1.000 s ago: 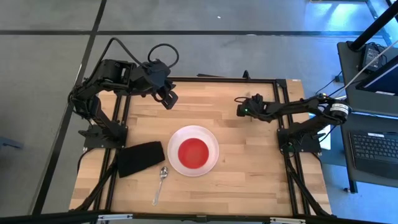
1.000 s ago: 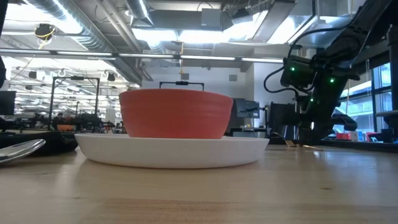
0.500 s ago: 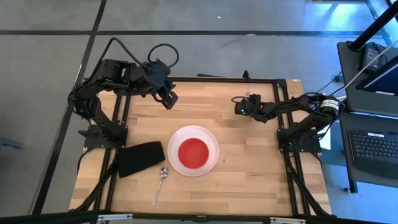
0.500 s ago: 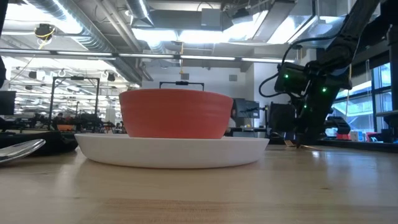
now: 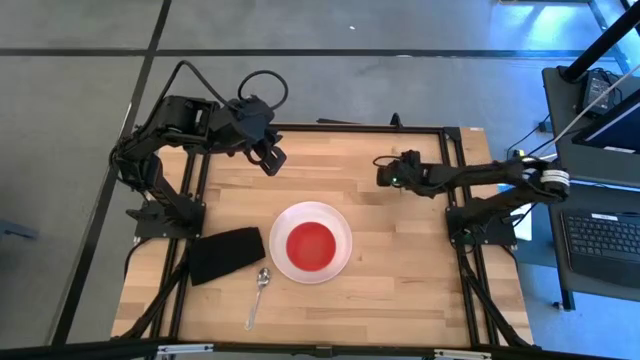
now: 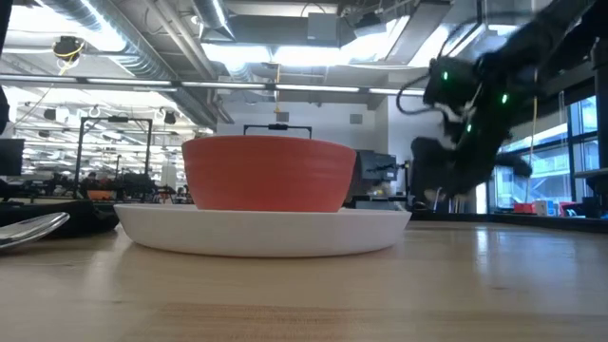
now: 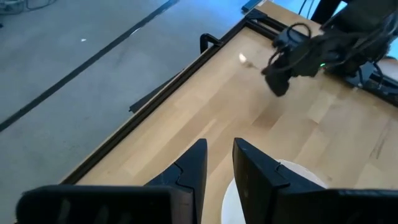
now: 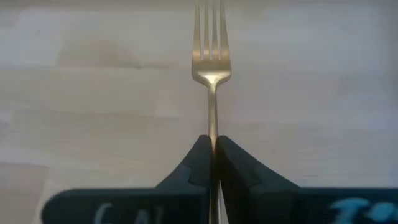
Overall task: Set table place
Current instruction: Move the gold fork to the right of the white plate, then put the silver spoon into the orange bowl
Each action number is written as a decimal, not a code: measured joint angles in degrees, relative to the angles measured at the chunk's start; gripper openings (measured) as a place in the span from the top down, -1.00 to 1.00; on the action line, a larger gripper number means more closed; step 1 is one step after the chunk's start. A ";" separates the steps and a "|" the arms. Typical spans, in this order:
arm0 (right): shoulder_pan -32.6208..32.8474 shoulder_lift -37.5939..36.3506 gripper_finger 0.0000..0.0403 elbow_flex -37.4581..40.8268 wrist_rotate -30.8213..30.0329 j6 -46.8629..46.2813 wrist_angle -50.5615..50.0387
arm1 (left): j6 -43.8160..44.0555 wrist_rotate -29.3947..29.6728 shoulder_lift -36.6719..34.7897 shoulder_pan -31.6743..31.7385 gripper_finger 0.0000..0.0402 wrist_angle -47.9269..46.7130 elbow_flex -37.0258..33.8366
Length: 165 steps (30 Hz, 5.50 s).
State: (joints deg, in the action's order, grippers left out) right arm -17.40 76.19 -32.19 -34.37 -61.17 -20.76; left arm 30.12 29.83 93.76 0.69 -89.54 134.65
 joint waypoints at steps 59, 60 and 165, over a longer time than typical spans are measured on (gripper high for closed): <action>43.53 48.98 0.91 -50.43 3.38 -62.75 -46.54 | -7.88 5.24 -7.67 0.26 0.65 -0.48 0.02; 43.54 49.29 0.91 -50.19 3.06 -62.72 -45.97 | -7.88 5.24 -7.67 0.26 0.65 -0.48 0.02; 43.68 11.92 0.28 -80.53 -28.56 -2.99 -65.65 | 83.52 -24.97 10.38 -45.64 0.78 53.39 -72.01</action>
State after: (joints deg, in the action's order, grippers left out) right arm 26.28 88.12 -112.73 -62.92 -64.16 -86.41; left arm 113.64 4.86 104.14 -44.95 -36.14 62.64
